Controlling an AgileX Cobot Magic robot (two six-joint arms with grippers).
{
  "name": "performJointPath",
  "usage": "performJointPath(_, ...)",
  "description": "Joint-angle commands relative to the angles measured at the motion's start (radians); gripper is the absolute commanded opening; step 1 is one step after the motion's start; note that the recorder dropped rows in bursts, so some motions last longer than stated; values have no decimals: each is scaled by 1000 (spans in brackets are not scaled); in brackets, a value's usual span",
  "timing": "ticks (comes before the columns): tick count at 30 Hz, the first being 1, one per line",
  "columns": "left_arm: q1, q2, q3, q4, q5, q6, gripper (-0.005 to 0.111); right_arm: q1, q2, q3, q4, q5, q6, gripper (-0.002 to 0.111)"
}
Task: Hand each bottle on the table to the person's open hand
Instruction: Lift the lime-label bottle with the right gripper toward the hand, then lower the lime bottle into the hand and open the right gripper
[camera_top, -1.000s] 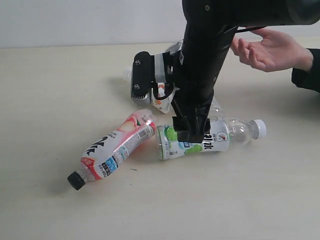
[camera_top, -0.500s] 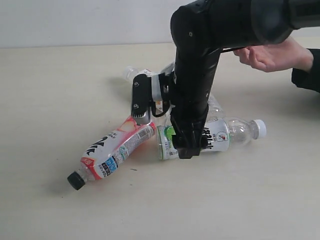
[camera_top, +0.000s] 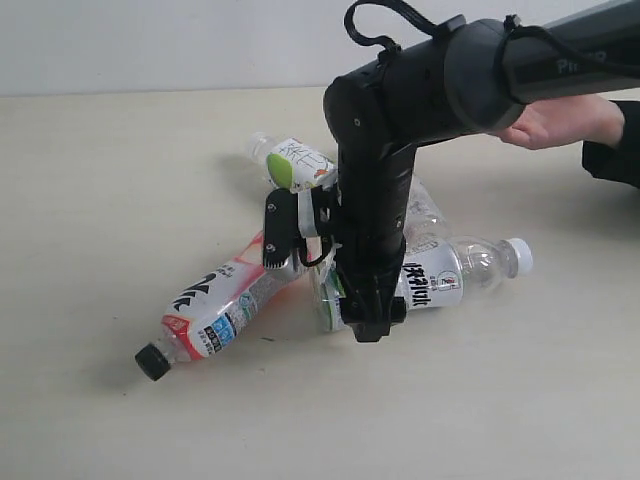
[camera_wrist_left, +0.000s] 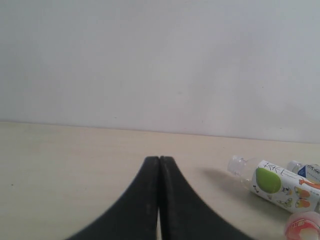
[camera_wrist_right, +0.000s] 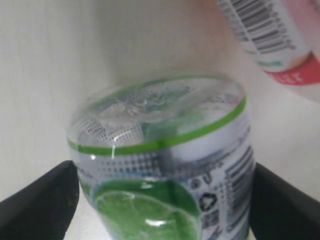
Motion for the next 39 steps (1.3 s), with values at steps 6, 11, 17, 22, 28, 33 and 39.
performJointPath(6,-4,-6,0,-6,0,4,0,1,10,-6,0,35,9,54)
performJointPath(11,-4,-6,0,-6,0,4,0,1,10,-6,0,79,131,15)
performJointPath(17,-4,-6,0,-6,0,4,0,1,-30,-20,0,175,312,0)
performJointPath(22,-4,-6,0,-6,0,4,0,1,-111,-145,0,269,465,0)
performJointPath(28,-4,-6,0,-6,0,4,0,-62,-173,-281,-39,272,615,0)
performJointPath(33,-4,-6,0,-6,0,4,0,-163,-188,-329,-181,272,789,0)
performJointPath(39,-4,-6,0,-6,0,4,0,-282,-188,-342,-203,272,874,0)
